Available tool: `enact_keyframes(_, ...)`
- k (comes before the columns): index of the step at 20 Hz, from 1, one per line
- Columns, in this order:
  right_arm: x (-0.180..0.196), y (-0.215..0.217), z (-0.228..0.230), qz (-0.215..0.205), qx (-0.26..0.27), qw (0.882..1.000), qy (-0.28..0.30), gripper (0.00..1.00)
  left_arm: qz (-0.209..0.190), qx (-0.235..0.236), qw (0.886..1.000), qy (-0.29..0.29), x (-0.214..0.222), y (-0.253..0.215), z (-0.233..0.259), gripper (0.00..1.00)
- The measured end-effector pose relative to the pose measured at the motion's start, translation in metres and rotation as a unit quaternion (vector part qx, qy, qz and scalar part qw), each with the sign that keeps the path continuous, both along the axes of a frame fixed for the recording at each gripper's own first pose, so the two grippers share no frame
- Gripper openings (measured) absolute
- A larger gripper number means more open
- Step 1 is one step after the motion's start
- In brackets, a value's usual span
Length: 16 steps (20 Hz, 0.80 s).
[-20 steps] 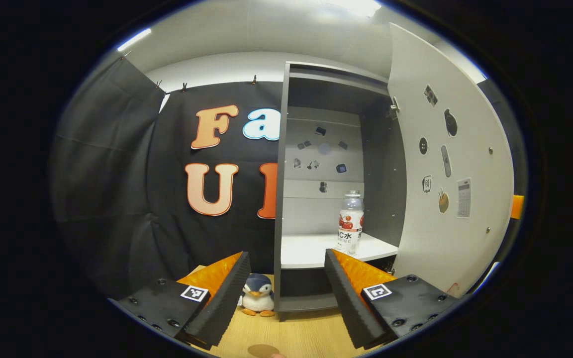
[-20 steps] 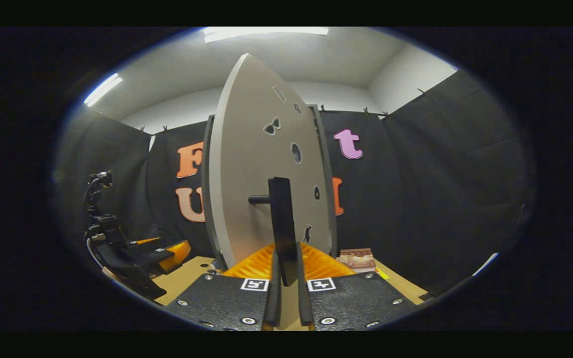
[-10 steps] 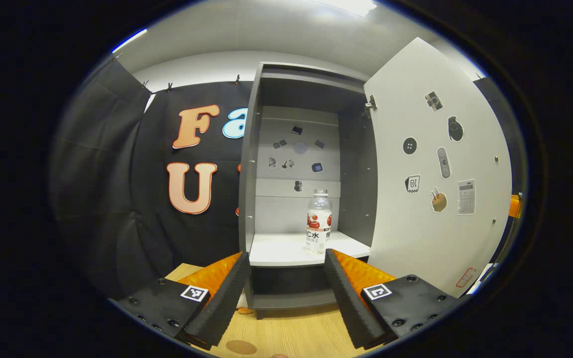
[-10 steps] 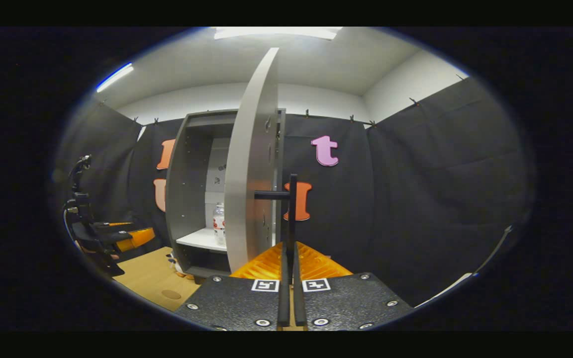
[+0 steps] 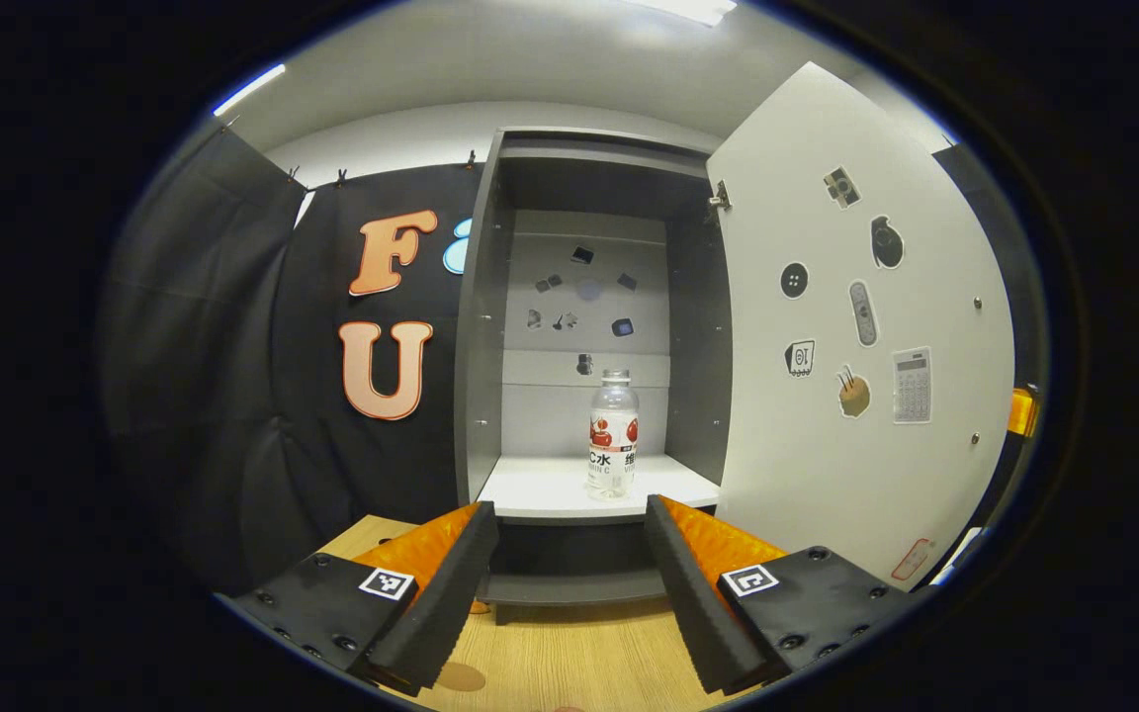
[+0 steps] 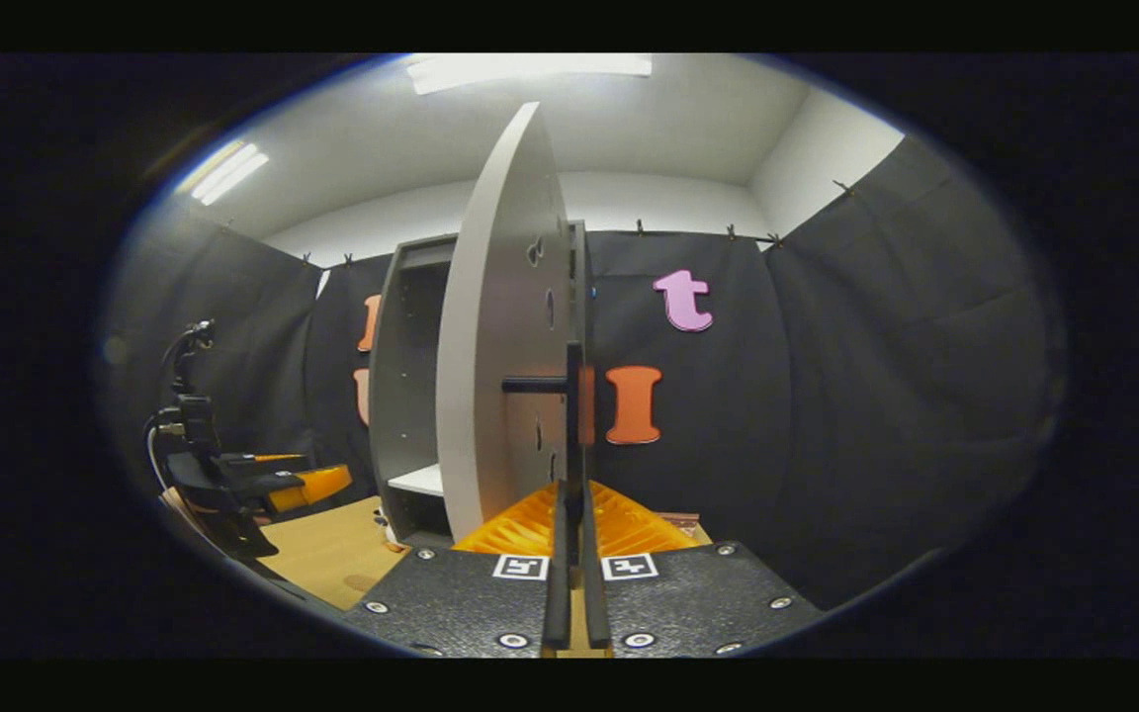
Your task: Open the cabinet door with the right hand, grasp the bottle in the cabinet with the left hand and place it on the coaster, then close the cabinet door with the right hand.
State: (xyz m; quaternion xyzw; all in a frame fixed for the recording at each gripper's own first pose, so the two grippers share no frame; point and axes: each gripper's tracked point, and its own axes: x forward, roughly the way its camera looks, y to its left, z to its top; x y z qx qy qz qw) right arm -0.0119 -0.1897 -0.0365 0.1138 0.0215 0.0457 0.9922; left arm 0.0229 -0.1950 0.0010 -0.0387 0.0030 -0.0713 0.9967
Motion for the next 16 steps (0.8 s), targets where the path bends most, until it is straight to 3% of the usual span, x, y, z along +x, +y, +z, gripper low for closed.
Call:
enact_keyframes(2, -0.004, 0.0, -0.001, -0.003, -0.021, 1.0, 0.006, 0.04, -0.002, -0.006, 1.0, 0.006, 0.003, -0.003, -0.002, 0.97)
enact_keyframes(5, -0.012, -0.006, 0.0, -0.017, -0.049, 0.999, 0.015, 0.15, -0.007, -0.021, 1.0, 0.009, 0.012, -0.005, 0.0, 0.97)
enact_keyframes(6, -0.018, -0.006, 0.003, -0.023, -0.049, 0.998, 0.017, 0.13, -0.01, -0.024, 1.0, 0.009, 0.017, -0.005, -0.001, 0.97)
enact_keyframes(13, -0.057, -0.017, 0.026, -0.097, -0.019, 0.995, 0.022, 0.7, -0.052, -0.022, 0.998, 0.008, 0.065, -0.011, -0.006, 0.97)
enact_keyframes(16, -0.066, -0.014, 0.037, -0.138, -0.022, 0.99, 0.024, 0.8, -0.077, -0.023, 0.997, 0.015, 0.09, -0.017, -0.014, 0.99)
